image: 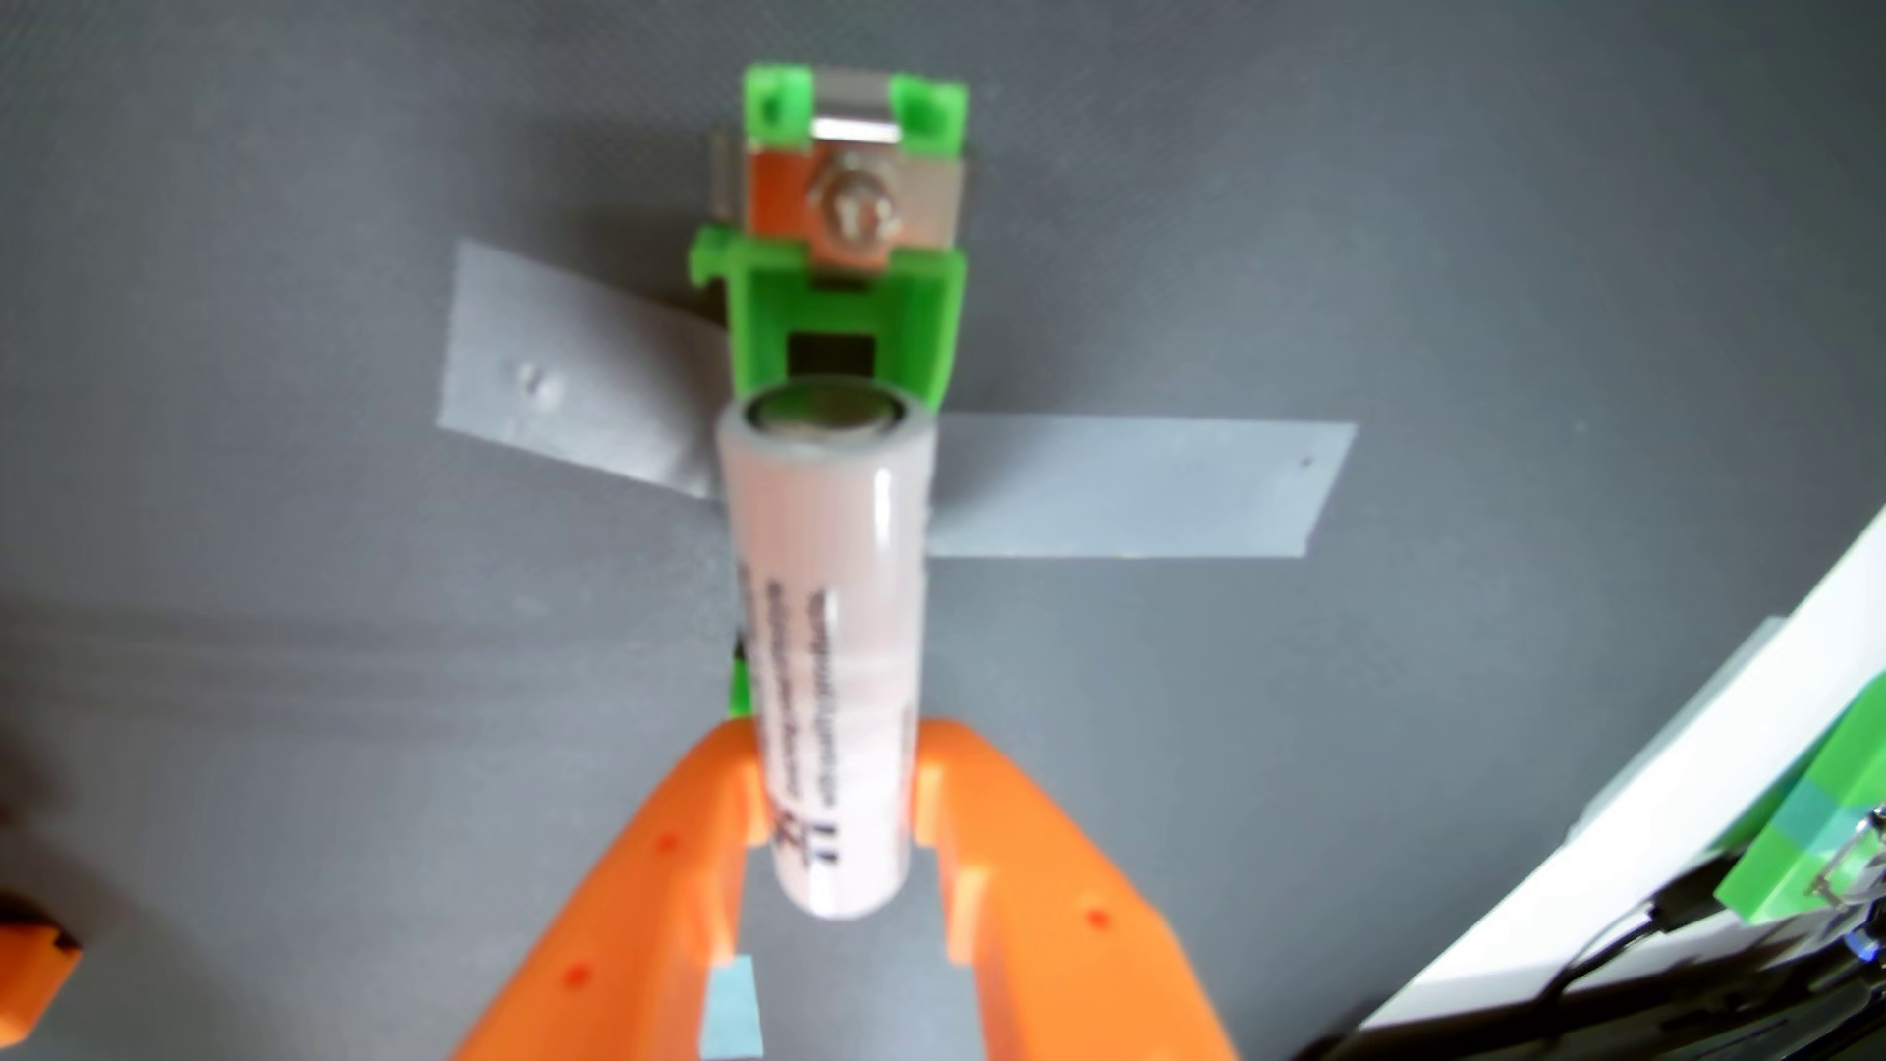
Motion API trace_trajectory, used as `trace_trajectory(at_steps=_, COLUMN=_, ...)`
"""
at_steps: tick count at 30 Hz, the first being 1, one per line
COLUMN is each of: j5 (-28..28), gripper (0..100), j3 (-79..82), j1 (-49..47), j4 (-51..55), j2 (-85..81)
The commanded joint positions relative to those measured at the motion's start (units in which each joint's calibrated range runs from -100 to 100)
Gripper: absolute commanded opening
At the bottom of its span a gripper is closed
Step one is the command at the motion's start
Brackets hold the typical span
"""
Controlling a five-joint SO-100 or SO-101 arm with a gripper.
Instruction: Insert Battery
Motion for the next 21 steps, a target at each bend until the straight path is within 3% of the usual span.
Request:
trace_trajectory(at_steps=1, j5=-0.1, gripper=1, j3=-0.2, j1=-0.2, j4=-0.4, j2=-1.9)
trace_trajectory(at_steps=21, j5=-1.4, gripper=1, j3=-0.2, j1=0.0, j4=-0.4, j2=-1.8)
